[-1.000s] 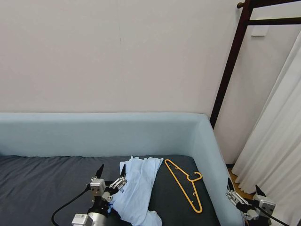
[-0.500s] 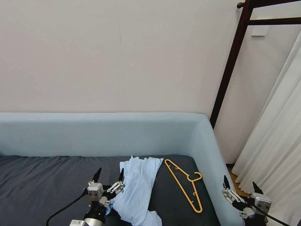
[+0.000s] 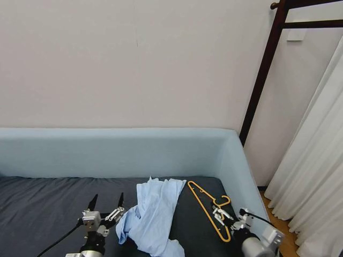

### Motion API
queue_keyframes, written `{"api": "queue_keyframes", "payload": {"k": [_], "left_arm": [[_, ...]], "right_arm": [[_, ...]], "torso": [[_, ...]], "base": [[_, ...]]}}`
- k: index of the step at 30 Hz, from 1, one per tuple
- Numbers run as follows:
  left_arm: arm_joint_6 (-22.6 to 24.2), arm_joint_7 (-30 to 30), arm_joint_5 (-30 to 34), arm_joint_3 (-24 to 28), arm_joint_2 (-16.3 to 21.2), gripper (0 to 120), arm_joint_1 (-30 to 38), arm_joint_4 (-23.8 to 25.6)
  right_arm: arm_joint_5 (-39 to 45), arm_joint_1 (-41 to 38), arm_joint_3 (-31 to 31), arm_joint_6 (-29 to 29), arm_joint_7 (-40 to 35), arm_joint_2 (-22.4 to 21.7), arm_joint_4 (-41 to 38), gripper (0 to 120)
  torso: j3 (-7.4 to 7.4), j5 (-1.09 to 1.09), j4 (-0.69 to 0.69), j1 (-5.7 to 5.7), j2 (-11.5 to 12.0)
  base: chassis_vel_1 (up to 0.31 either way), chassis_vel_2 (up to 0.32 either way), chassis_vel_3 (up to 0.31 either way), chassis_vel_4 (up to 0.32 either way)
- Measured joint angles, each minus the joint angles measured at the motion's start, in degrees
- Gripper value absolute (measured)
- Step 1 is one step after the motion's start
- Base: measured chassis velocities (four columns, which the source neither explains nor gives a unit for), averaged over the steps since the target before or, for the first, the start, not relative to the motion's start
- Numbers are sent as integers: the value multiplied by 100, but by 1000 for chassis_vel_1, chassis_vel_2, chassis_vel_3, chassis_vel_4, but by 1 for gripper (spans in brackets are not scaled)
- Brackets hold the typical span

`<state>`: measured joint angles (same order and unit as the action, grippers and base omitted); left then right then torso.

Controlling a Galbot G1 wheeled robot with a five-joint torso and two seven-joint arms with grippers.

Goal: Pick up the clothes from the sofa and hang them on the clothes hanger.

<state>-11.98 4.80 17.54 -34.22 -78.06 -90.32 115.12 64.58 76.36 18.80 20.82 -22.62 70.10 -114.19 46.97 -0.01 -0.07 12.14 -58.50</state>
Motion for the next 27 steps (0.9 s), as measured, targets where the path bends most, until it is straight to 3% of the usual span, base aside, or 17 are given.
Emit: {"api": "queue_keyframes", "payload": {"k": [2, 8, 12, 16, 21, 27], "left_arm": [[-1, -3, 69, -297, 40, 100, 84, -202], [-54, -15, 105, -769, 140, 100, 218, -586], [-61, -20, 155, -926, 181, 100, 244, -675], [-122, -30, 227, -1166, 222, 100, 199, -714], [-273, -33, 264, -1245, 225, 100, 134, -770], [-303, -34, 296, -1234, 216, 100, 198, -808]], "right_arm": [[509, -505, -350, 89, 15, 250, 509, 100], [597, -1135, -820, 177, -98, 971, 1561, 100], [435, -1270, -990, 212, -103, 1323, 2011, 100], [-350, -1289, -1286, 238, 193, 1813, 2781, 100], [-813, -1212, -1368, 225, 375, 1919, 3014, 99], [-994, -1147, -1400, 211, 459, 1945, 3073, 80]], "torso": [[0, -2, 1, 0, 0], [0, -1, 2, 0, 0], [0, -3, 2, 0, 0], [-1, -2, 1, 0, 0], [-1, -2, 1, 0, 0], [-1, 0, 1, 0, -1]], "base": [[0, 0, 0, 0], [0, 0, 0, 0], [0, 0, 0, 0], [0, 0, 0, 0], [0, 0, 0, 0], [0, 0, 0, 0]]}}
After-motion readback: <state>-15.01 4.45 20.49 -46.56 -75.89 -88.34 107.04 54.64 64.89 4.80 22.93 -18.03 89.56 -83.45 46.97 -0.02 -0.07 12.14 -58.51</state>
